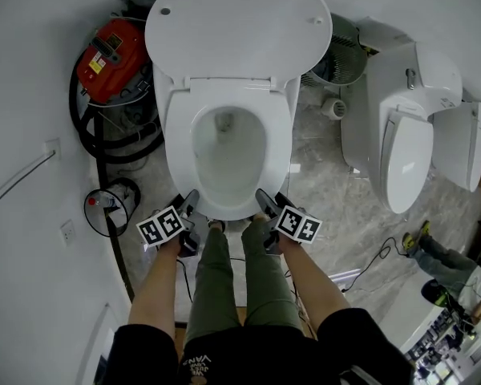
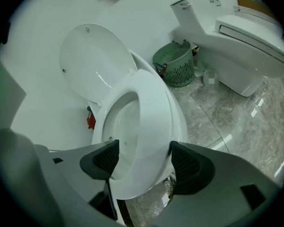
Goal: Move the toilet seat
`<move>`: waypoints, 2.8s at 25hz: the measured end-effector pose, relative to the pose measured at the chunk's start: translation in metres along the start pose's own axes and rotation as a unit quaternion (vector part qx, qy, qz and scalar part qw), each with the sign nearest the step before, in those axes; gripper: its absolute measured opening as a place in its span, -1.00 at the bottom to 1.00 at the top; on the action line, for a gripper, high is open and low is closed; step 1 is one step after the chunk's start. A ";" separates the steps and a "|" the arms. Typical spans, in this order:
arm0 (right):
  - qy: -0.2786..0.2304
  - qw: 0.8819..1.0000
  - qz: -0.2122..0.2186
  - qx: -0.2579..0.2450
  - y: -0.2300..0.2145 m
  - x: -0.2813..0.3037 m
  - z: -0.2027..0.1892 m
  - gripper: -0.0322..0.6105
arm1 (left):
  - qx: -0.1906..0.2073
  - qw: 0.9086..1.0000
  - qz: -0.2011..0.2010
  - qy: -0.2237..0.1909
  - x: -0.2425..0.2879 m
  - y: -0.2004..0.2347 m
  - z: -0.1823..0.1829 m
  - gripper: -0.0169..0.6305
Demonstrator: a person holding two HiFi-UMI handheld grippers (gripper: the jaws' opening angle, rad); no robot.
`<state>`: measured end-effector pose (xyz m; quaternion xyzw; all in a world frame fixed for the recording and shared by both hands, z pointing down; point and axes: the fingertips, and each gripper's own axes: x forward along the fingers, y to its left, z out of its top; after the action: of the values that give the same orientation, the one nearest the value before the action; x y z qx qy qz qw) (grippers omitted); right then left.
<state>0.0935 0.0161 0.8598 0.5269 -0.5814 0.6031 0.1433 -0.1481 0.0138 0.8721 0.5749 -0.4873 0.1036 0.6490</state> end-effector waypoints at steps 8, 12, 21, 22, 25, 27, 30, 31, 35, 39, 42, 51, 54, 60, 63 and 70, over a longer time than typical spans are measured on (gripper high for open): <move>-0.018 1.000 0.021 -0.006 0.023 -0.030 0.011 0.12 | -0.007 0.999 -0.032 -0.023 -0.029 -0.025 0.010 -0.21; -0.029 0.999 0.034 -0.008 0.035 -0.046 0.020 0.12 | -0.006 0.999 -0.043 -0.029 -0.041 -0.039 0.014 -0.22; -0.062 0.997 0.055 -0.007 0.061 -0.076 0.041 0.10 | 0.001 0.996 -0.071 -0.054 -0.069 -0.068 0.029 -0.19; -0.066 0.996 0.057 -0.008 0.064 -0.080 0.044 0.10 | 0.004 0.996 -0.074 -0.057 -0.071 -0.071 0.030 -0.19; -0.079 0.995 0.060 -0.009 0.074 -0.089 0.052 0.11 | 0.007 0.994 -0.082 -0.067 -0.081 -0.082 0.038 -0.19; -0.089 0.994 0.065 -0.007 0.082 -0.095 0.058 0.12 | 0.009 0.993 -0.088 -0.073 -0.088 -0.089 0.044 -0.19; -0.105 0.992 0.073 -0.006 0.093 -0.103 0.068 0.12 | 0.021 0.992 -0.097 -0.076 -0.094 -0.100 0.052 -0.19; -0.110 0.991 0.075 -0.007 0.096 -0.106 0.071 0.12 | 0.025 0.992 -0.099 -0.076 -0.096 -0.103 0.054 -0.20; -0.127 0.989 0.080 -0.015 0.108 -0.115 0.082 0.12 | 0.035 0.991 -0.108 -0.074 -0.104 -0.116 0.064 -0.20; -0.148 0.985 0.088 -0.023 0.120 -0.123 0.093 0.13 | 0.050 0.989 -0.114 -0.079 -0.112 -0.128 0.075 -0.22; -0.162 0.982 0.094 -0.027 0.127 -0.130 0.102 0.13 | 0.054 0.988 -0.121 -0.081 -0.117 -0.138 0.083 -0.21; -0.184 0.975 0.117 -0.029 0.147 -0.143 0.127 0.13 | 0.024 0.981 -0.159 -0.105 -0.129 -0.167 0.108 -0.16; -0.184 0.974 0.128 -0.029 0.154 -0.147 0.135 0.13 | 0.012 0.979 -0.164 -0.118 -0.132 -0.175 0.117 -0.15; -0.172 0.974 0.148 -0.022 0.166 -0.151 0.154 0.15 | -0.020 0.975 -0.164 -0.147 -0.136 -0.188 0.135 -0.14; -0.164 0.973 0.162 -0.022 0.173 -0.155 0.164 0.16 | -0.036 0.972 -0.167 -0.163 -0.139 -0.196 0.144 -0.13; -0.147 0.971 0.189 -0.022 0.184 -0.160 0.187 0.16 | -0.069 0.963 -0.172 -0.194 -0.143 -0.213 0.169 -0.09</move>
<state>0.1012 -0.1248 0.5874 0.4871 -0.6984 0.5221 -0.0490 -0.1589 -0.1368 0.6044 0.6128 -0.5040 -0.1570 0.5880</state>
